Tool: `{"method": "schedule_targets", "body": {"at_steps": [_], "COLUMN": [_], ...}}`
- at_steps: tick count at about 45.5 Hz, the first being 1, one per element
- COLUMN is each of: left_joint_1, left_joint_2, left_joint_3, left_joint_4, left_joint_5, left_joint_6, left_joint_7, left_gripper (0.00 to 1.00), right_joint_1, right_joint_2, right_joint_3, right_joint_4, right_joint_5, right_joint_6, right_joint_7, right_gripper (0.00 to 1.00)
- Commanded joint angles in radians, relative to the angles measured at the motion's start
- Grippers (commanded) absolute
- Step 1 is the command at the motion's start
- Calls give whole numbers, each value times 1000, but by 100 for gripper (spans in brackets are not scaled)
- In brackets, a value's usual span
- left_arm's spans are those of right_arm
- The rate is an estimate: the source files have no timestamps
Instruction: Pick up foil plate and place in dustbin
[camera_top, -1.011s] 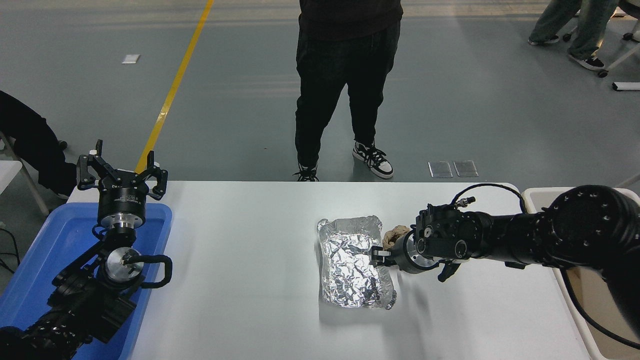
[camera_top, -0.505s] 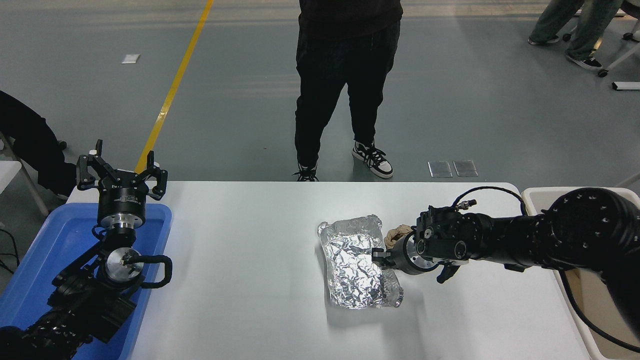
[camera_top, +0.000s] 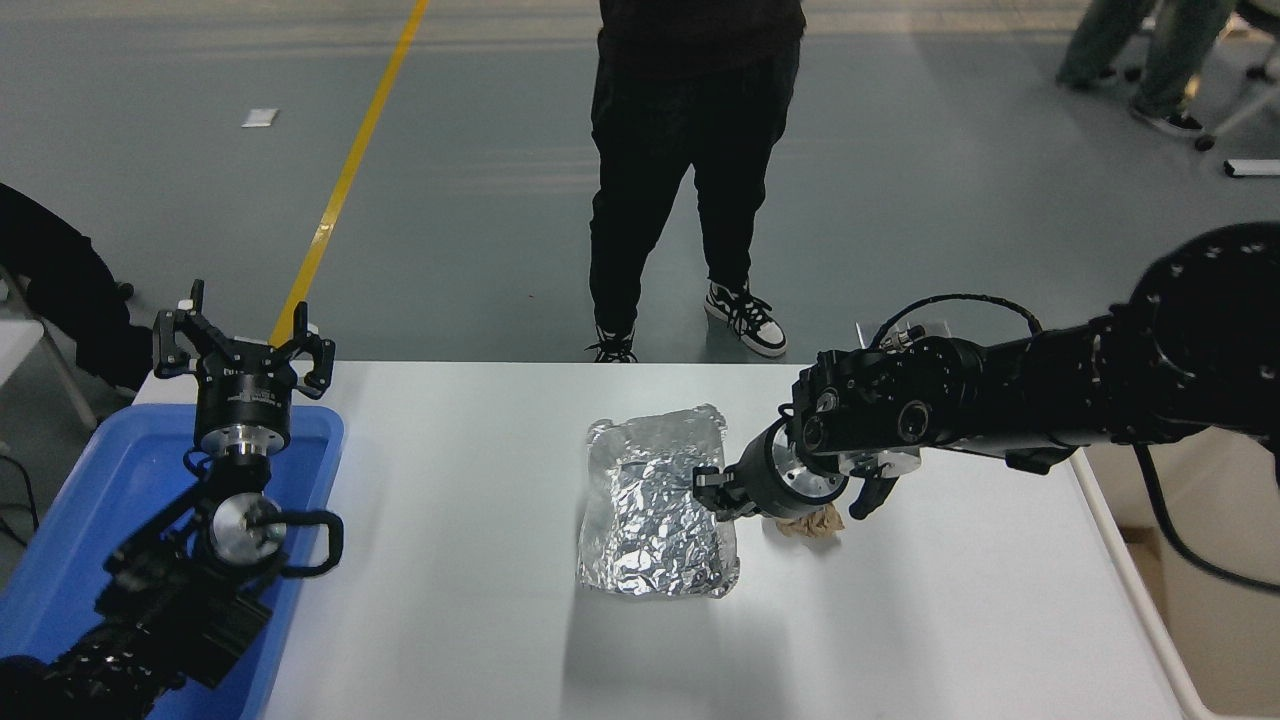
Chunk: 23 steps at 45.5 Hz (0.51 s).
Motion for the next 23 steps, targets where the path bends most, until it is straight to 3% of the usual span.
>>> {"method": "schedule_targets", "body": {"at_steps": [1, 11, 23], "left_joint_1": [1, 1, 1], "left_joint_2": [3, 3, 3], "left_joint_3": [0, 0, 0], "left_joint_4": [0, 0, 0], "left_joint_5": [0, 0, 0], "left_joint_6": [1, 1, 1], "left_joint_7": [0, 0, -1], "left_gripper": [99, 99, 99], "right_joint_1": [373, 618, 692], "right_joint_2": [-119, -172, -176], "right_joint_3": [-56, -101, -182], "right_joint_4": [188, 192, 194], "right_joint_5": [64, 73, 79], "right_joint_6": [109, 266, 301], "right_joint_7": [0, 2, 2], "right_gripper": [0, 0, 0]}}
